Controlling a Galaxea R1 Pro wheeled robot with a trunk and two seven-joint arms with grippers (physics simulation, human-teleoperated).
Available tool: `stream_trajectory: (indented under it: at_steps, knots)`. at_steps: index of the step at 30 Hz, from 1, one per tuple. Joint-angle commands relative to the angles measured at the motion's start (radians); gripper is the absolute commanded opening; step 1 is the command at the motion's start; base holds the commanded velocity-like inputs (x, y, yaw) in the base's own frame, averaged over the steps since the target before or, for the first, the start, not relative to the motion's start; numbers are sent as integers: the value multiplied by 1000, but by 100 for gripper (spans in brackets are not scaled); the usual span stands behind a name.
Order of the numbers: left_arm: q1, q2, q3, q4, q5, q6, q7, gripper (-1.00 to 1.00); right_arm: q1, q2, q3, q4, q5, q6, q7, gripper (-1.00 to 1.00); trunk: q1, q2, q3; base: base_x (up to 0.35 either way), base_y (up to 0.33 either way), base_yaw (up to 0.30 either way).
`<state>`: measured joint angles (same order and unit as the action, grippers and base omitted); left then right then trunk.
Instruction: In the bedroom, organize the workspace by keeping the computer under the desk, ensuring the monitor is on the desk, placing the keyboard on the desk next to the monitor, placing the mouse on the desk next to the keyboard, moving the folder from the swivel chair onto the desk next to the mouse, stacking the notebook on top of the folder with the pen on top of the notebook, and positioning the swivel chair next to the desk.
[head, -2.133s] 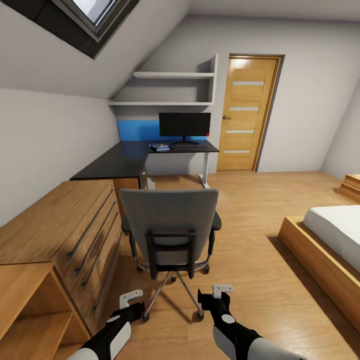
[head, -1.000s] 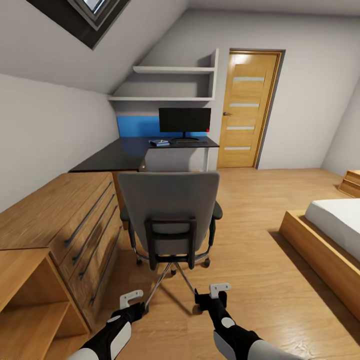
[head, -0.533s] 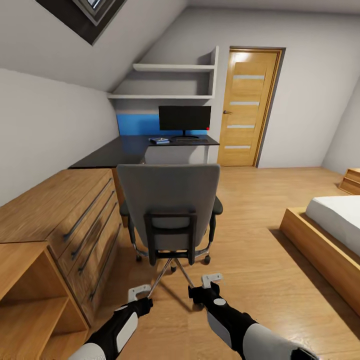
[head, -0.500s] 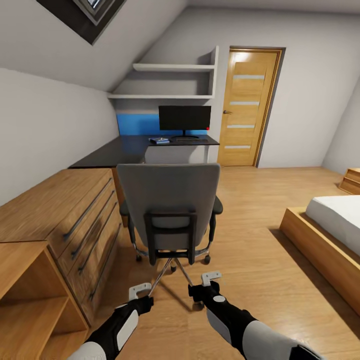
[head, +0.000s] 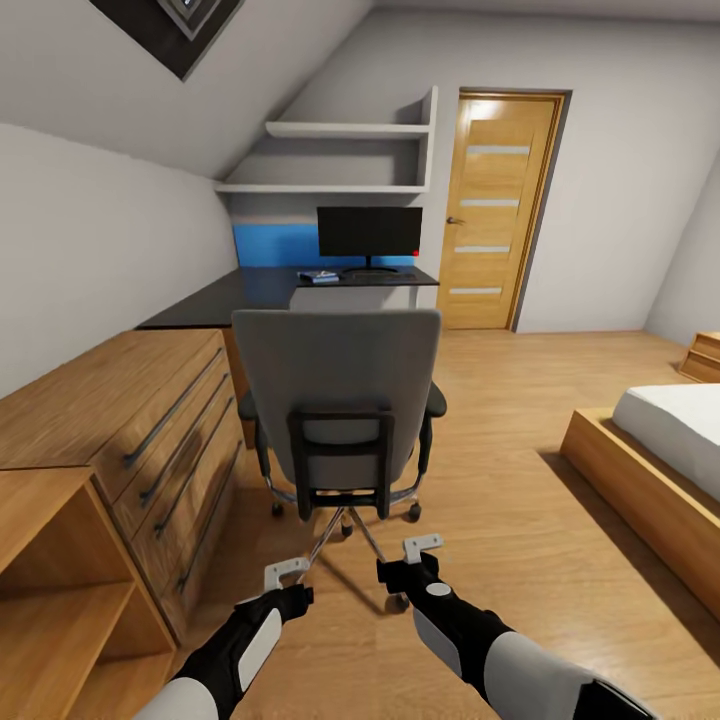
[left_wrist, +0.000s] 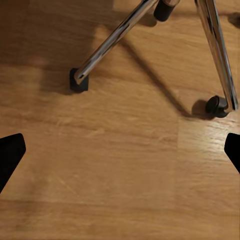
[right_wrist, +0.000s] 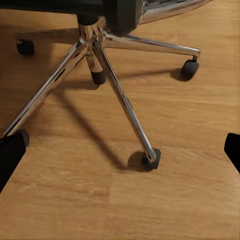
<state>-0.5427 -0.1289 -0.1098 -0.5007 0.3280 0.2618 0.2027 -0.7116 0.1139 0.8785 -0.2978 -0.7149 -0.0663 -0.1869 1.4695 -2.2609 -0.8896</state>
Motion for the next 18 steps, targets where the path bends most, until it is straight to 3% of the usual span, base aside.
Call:
stream_trajectory:
  at_steps: [1, 7, 18]
  knots:
    - [0, 1, -7, -2, 10, 4, 9, 100, -1, 0, 9, 0, -11, -8, -5, 100, 4, -8, -4, 0, 0, 0]
    - [0, 4, -2, -2, 8, -13, 8, 100, -2, -1, 11, 0, -9, -17, -5, 100, 27, -50, -23, 0, 0, 0]
    - [0, 23, -3, 13, 8, -130, 6, 100, -2, 4, 17, 3, -5, -41, -5, 100, 27, -50, -23, 0, 0, 0]
